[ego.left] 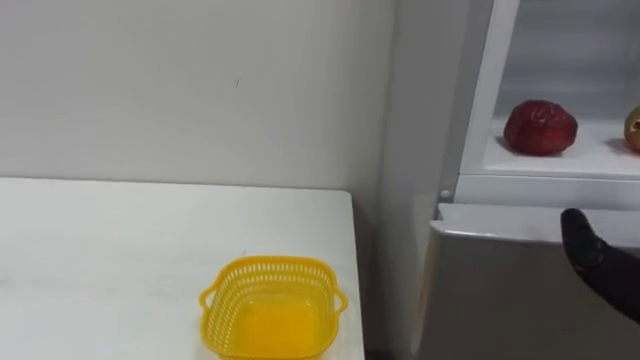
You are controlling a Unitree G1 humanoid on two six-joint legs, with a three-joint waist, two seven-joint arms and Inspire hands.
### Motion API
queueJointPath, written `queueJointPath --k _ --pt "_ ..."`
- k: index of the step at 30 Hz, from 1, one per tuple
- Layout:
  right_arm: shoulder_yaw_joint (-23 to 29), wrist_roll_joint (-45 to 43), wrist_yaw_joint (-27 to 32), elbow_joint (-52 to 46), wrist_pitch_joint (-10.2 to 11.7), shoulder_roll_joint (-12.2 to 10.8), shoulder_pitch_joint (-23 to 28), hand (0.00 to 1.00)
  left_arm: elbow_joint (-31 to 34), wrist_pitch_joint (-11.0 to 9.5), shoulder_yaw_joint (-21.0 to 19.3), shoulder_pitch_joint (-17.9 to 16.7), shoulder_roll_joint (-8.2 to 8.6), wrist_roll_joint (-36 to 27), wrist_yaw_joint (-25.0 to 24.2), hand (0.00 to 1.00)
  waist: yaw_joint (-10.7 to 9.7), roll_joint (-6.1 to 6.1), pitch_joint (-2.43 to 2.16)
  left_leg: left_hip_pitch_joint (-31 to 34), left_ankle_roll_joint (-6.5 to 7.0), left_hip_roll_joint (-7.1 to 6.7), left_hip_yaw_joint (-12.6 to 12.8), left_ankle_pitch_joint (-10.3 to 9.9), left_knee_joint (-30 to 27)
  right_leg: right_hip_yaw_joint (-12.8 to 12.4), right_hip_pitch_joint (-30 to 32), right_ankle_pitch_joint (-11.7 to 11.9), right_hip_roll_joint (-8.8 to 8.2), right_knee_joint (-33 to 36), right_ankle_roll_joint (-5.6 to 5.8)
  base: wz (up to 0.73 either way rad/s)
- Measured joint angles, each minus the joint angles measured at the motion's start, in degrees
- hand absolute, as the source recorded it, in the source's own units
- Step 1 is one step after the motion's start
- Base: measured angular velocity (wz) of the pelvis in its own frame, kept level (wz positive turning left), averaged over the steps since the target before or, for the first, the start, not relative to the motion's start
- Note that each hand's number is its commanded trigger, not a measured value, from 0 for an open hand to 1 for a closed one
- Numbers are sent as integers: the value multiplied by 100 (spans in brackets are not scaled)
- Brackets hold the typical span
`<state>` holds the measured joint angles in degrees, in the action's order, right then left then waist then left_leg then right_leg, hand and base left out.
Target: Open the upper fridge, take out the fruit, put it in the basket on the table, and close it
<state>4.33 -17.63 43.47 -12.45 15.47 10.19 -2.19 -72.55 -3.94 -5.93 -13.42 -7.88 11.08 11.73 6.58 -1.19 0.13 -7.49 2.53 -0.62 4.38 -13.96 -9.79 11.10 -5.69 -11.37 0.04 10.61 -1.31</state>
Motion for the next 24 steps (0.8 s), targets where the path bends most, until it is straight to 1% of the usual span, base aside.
queueJointPath --k 1,3,7,8,10,12,14,16,17,19,21,24 --pt "-11 106 -37 75 -8 33 -92 0 18 26 0 29 -5 32 0 0 6 -5 1 1 0 1 -6 0 -1 5 -2 0 -1 -2 0 9" --pt "-116 419 -193 268 -140 192 -401 0 170 107 6 71 -27 97 -1 0 26 -29 16 -2 0 0 -62 0 -1 41 -7 0 0 -3 0 10" --pt "-29 633 -325 456 -271 308 -868 0 227 185 -29 62 -47 95 -6 0 16 -46 18 2 0 -4 -179 1 2 127 -19 0 -2 -9 0 13" --pt "28 681 -326 524 -327 374 -1024 0 226 227 -68 61 -50 96 -16 0 13 -67 27 2 0 -5 -229 2 2 169 -36 0 -3 -11 0 19" --pt "126 713 -319 676 -359 416 -1267 0 227 272 -69 44 -59 140 -17 0 16 -126 34 3 -7 -8 -304 8 3 180 -56 0 3 -12 0 17" --pt "167 835 -288 960 -419 461 -1555 0 218 348 -66 14 -58 263 -31 0 34 -215 -3 -12 -13 -8 -333 11 1 215 -114 0 10 -70 0 11" --pt "164 848 -277 1028 -471 503 -1675 0 223 405 -57 13 -56 273 -90 0 32 -240 -12 -15 -14 -8 -394 11 0 267 -159 0 6 -111 0 14" --pt "161 848 -243 1029 -540 564 -1693 0 234 451 -59 5 -56 315 -123 0 41 -242 -10 -7 -15 -9 -416 12 -1 317 -160 0 0 -107 0 6" --pt "156 852 -242 1055 -563 640 -1720 0 288 490 -63 1 -71 378 -144 0 52 -242 -8 1 -18 -10 -415 13 -3 315 -150 0 -3 -107 0 0" --pt "158 861 -246 1186 -584 786 -1862 0 378 499 -65 -17 -117 490 -224 0 48 -243 -5 22 -21 -13 -413 16 -5 316 -126 0 -6 -106 0 0" --pt "159 1003 -291 1240 -681 1000 -2047 0 495 511 -68 -34 -180 535 -268 0 57 -249 -1 39 -24 -13 -414 19 -22 325 -120 0 -7 -100 0 0" --pt "163 1210 -353 1295 -688 1184 -2296 0 714 523 -83 -139 -221 551 -353 0 63 -260 1 95 -25 -13 -414 20 -76 321 -109 1 -6 -98 -2 0"
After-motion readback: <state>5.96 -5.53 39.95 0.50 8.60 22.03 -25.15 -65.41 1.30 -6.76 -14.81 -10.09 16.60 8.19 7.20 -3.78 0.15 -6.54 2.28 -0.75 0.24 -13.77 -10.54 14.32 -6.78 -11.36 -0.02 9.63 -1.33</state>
